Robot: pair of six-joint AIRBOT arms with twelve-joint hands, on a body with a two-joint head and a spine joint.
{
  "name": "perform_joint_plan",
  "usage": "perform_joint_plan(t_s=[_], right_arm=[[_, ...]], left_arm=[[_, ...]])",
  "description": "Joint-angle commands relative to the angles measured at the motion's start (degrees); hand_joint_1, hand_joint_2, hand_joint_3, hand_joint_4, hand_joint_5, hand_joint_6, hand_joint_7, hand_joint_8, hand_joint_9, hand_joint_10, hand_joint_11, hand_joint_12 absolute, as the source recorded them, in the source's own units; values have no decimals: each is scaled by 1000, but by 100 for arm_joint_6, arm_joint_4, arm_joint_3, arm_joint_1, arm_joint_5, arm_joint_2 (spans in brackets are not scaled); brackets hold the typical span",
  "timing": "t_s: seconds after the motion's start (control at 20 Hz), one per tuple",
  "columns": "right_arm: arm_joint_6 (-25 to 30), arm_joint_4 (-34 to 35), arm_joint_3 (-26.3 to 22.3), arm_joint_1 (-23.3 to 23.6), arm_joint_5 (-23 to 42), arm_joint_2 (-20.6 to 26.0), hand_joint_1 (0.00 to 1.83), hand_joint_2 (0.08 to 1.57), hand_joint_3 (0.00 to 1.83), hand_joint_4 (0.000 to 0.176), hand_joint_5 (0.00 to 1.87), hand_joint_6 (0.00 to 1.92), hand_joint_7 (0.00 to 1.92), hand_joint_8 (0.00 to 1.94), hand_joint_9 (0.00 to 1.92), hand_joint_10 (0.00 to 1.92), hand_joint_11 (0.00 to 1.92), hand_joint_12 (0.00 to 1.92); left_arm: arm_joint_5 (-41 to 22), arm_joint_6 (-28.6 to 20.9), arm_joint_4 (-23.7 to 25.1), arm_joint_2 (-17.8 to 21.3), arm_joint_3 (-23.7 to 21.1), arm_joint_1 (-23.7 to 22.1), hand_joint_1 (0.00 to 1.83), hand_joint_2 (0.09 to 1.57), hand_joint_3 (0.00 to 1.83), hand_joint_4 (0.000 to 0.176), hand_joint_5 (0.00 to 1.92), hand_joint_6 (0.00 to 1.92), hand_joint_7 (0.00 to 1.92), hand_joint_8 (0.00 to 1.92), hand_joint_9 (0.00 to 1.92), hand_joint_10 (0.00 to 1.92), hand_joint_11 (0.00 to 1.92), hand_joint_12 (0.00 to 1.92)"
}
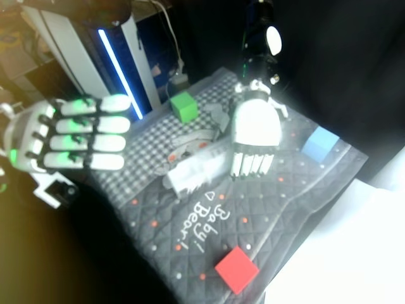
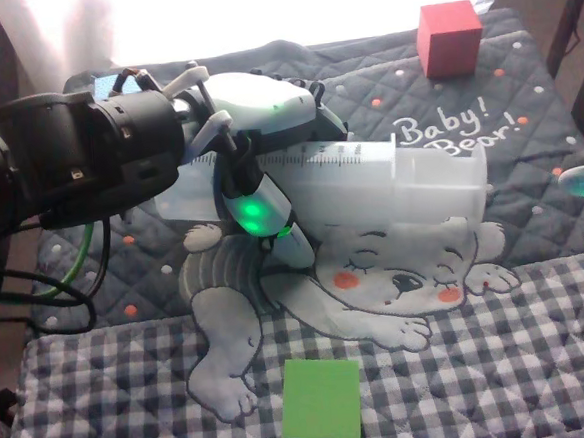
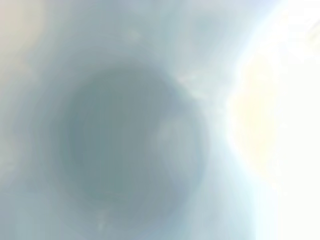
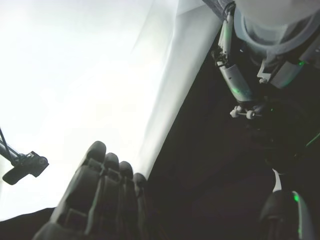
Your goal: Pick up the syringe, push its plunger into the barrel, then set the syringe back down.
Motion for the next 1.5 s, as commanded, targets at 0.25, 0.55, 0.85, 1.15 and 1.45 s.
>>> perform_joint_plan(t_s=[0.25,0.55,0.85,1.15,1.45], right_arm=[[24,57,11,63,684,2,692,691,6,12,17,4,11,2,30,10,118,68],[43,58,-7,62,686,-73,641,715,12,0,17,3,49,9,55,11,107,71],[269,55,-19,-152,682,-401,411,751,0,43,247,6,229,3,205,6,222,98],[364,119,-19,-287,679,-577,456,827,5,0,167,0,141,7,117,7,147,45],[426,163,-42,-360,644,-778,455,834,0,0,173,0,67,0,68,0,140,40]], left_arm=[[-471,18,-125,143,34,-59,1533,1092,0,45,1214,1921,1404,1921,1500,1921,1557,1921],[-637,17,-141,465,-79,-313,1526,1141,11,0,1191,1921,1421,1921,1535,1921,1591,1921],[-652,17,57,765,-242,-504,1543,1151,0,0,1223,1921,1434,1921,1559,1921,1598,1921],[-974,17,33,1048,-270,-717,1575,1132,0,0,1339,1921,1563,1921,1591,1921,1358,1921],[-1253,17,275,1174,-256,-772,1533,1147,3,0,1259,1921,1499,1921,1559,1921,1562,1921]])
